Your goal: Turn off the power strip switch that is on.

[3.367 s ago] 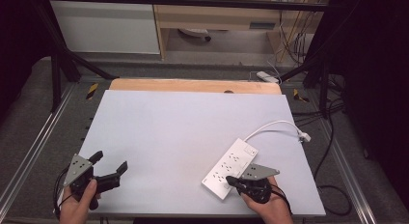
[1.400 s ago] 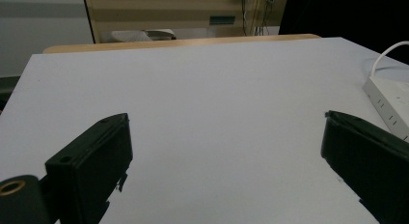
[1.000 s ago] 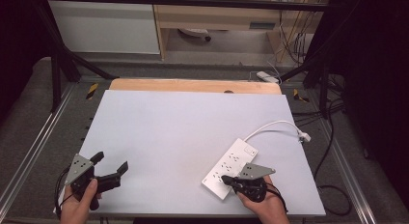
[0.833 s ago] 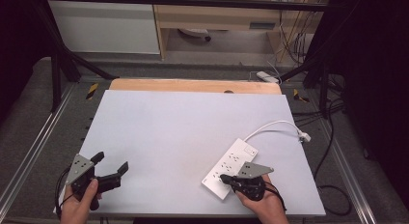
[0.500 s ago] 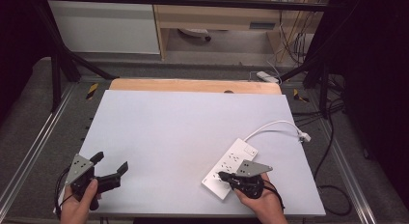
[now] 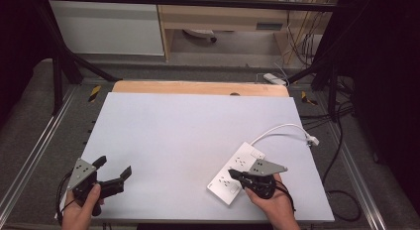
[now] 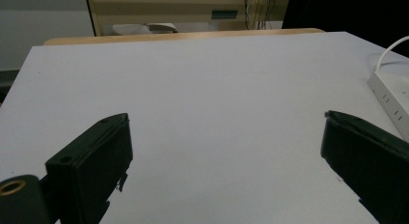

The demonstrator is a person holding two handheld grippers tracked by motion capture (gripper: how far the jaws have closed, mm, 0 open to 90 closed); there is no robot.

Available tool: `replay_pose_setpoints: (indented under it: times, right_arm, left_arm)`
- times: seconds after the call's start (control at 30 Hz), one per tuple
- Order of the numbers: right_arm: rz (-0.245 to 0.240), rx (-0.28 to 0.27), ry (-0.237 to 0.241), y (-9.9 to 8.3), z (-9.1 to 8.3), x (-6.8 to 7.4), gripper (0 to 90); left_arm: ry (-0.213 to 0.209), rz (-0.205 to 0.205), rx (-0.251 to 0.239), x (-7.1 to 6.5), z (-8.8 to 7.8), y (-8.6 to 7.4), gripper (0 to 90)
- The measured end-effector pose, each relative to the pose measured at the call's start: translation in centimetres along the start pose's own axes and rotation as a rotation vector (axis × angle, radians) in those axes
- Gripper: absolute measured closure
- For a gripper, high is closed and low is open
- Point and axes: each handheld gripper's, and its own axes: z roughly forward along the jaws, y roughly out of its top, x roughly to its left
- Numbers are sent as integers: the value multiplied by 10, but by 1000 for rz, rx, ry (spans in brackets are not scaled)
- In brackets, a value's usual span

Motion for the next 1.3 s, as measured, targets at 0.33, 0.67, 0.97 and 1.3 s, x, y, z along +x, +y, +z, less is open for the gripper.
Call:
replay_pose_setpoints:
  times: [0.33, 0.67, 0.97, 1.3]
  right_arm:
    - [2, -30, -29, 9, -1, -10, 821]
    - [59, -71, -79, 16, -10, -21, 521]
    - [98, -91, -122, 21, -14, -24, 284]
    - [101, -160, -191, 27, -25, -27, 82]
  left_arm:
    - [2, 10, 10, -1, 1, -1, 40]
    - [2, 10, 19, -1, 2, -1, 41]
    - [3, 6, 23, -1, 3, -2, 40]
    - [3, 8, 27, -1, 3, -3, 41]
